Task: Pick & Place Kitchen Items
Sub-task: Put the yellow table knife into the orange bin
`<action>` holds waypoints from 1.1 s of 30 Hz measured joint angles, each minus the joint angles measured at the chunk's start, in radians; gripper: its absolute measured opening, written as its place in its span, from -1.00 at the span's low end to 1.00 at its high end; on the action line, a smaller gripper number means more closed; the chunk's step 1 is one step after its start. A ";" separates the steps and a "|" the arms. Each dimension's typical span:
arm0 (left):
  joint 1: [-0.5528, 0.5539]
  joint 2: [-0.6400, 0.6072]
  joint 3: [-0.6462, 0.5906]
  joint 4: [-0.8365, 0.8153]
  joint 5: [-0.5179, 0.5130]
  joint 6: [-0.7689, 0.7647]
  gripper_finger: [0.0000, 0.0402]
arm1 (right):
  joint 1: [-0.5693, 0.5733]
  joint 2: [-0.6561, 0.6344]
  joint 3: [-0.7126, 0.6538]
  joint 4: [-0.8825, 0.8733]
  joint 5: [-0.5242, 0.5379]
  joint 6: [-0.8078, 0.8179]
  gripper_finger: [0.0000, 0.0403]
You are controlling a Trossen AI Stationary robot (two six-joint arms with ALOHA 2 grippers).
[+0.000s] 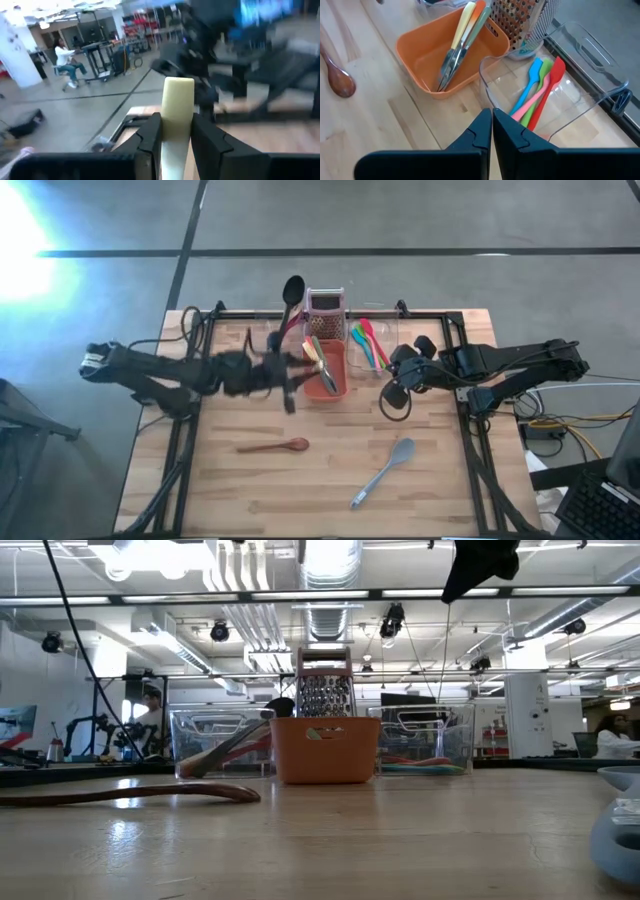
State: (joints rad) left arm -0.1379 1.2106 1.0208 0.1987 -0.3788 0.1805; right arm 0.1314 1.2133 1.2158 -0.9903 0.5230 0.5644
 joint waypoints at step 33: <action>0.398 0.255 -0.308 0.625 0.049 -0.784 -0.59 | 0.001 0.000 -0.094 0.001 -0.033 0.012 -0.96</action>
State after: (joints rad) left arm 0.2602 1.4657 0.7130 0.8240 -0.3303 -0.6035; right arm 0.1326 1.2129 1.1221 -0.9897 0.4900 0.5766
